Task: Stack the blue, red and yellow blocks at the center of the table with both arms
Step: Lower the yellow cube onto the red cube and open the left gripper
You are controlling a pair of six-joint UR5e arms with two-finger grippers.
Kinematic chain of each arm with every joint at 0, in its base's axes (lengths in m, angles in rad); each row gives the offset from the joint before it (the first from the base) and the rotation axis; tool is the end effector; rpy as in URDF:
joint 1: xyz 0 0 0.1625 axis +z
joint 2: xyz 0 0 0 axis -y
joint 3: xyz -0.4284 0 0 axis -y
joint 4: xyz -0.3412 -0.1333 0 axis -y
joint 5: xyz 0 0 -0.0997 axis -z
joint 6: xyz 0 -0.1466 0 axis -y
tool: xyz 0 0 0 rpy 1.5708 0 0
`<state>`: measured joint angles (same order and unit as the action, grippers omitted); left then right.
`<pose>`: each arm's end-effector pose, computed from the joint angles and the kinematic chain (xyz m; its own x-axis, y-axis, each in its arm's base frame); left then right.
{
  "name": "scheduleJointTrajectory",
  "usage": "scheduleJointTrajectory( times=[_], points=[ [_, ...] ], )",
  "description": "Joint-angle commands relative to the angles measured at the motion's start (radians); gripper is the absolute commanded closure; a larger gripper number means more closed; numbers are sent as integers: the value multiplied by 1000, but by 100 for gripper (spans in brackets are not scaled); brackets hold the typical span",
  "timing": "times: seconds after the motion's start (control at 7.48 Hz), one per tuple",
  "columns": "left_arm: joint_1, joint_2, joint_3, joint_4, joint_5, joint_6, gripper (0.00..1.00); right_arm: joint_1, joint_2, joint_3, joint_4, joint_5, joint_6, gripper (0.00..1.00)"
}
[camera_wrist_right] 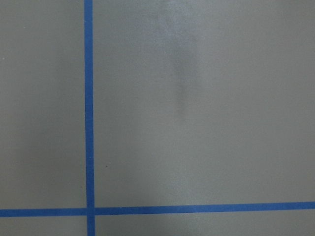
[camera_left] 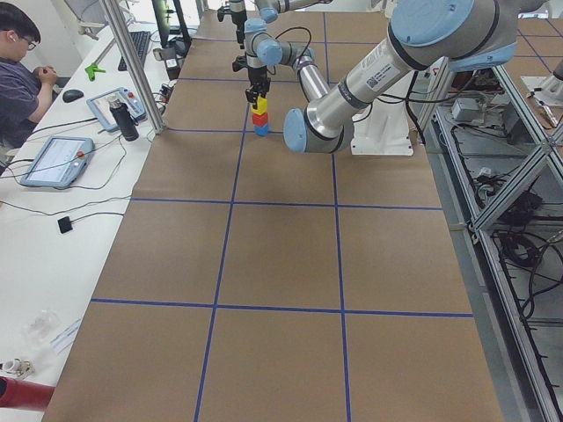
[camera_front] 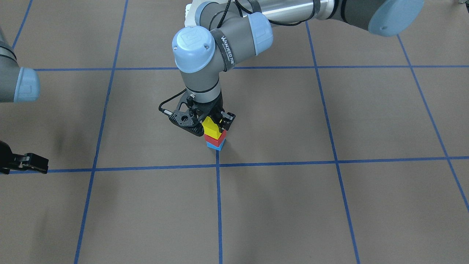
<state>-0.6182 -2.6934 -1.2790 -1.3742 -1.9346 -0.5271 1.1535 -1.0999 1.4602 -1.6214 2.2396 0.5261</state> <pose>0.5867 -0.5168 0.1475 0.6498 0.5290 -0.5458 -0.3813 0.8481 0.3679 -0.2221 -0.6056 0.5031 0.7479 0.0129 0.6637 0.0121 0.9994 -0.0330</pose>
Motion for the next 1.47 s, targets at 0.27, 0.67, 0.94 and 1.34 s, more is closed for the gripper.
scheduleJointTrajectory(
  times=[0.27,0.67,0.94,1.34],
  points=[
    [2,1,3,0,2,-2,85,0,0,0,0,0,0,0],
    [3,1,21,-19,2,-13,66,0,0,2,0,0,0,0],
    [3,3,21,-43,2,-68,0,0,2,2,0,0,0,0],
    [3,4,23,-54,2,-70,0,0,2,2,0,0,0,0]
  ],
)
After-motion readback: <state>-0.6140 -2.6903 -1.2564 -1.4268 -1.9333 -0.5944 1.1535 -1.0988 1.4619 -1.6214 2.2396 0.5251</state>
